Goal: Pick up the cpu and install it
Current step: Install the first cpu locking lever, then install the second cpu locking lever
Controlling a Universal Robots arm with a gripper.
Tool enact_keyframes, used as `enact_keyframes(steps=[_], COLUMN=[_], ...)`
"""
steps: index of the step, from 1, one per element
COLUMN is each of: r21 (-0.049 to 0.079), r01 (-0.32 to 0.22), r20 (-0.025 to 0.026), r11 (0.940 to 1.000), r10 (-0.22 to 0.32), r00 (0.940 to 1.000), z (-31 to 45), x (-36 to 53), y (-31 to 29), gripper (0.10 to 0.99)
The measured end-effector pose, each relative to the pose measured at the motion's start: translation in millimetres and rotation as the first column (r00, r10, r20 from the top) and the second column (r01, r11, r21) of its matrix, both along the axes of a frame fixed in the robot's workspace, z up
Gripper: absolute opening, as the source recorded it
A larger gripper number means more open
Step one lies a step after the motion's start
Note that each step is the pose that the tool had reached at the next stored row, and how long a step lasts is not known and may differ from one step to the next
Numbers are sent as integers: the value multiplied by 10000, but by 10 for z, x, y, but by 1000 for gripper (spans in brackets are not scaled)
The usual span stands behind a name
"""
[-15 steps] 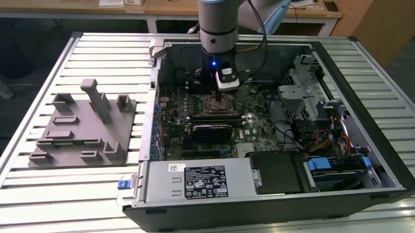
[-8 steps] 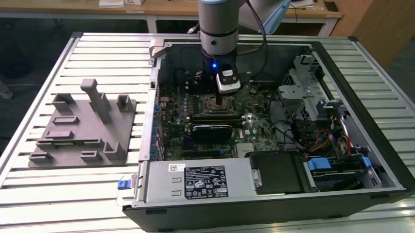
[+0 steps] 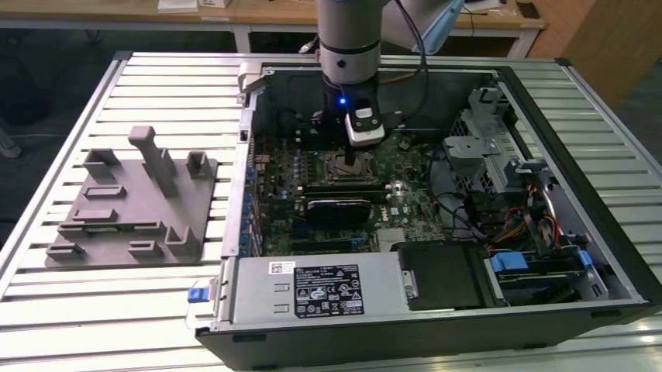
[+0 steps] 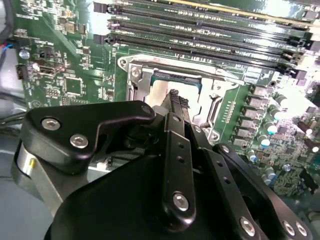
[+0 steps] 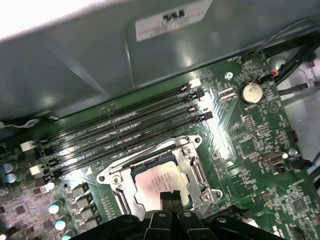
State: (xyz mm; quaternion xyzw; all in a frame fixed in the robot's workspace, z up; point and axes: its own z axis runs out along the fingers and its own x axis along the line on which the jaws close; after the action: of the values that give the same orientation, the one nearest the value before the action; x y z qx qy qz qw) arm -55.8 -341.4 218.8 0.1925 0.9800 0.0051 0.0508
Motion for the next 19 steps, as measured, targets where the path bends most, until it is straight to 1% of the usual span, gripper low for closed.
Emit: enact_keyframes(steps=[4,5,12,19], r21=[8,8,9,8], r01=[-1,-1,-2,-1], r20=[-1,-2,0,-1], r11=[10000,10000,10000,10000], r10=[1,1,2,1], r00=[10000,10000,10000,10000], z=[129,150,158,200], x=[0,0,0,0], y=[0,0,0,0], gripper=[106,106,106,106])
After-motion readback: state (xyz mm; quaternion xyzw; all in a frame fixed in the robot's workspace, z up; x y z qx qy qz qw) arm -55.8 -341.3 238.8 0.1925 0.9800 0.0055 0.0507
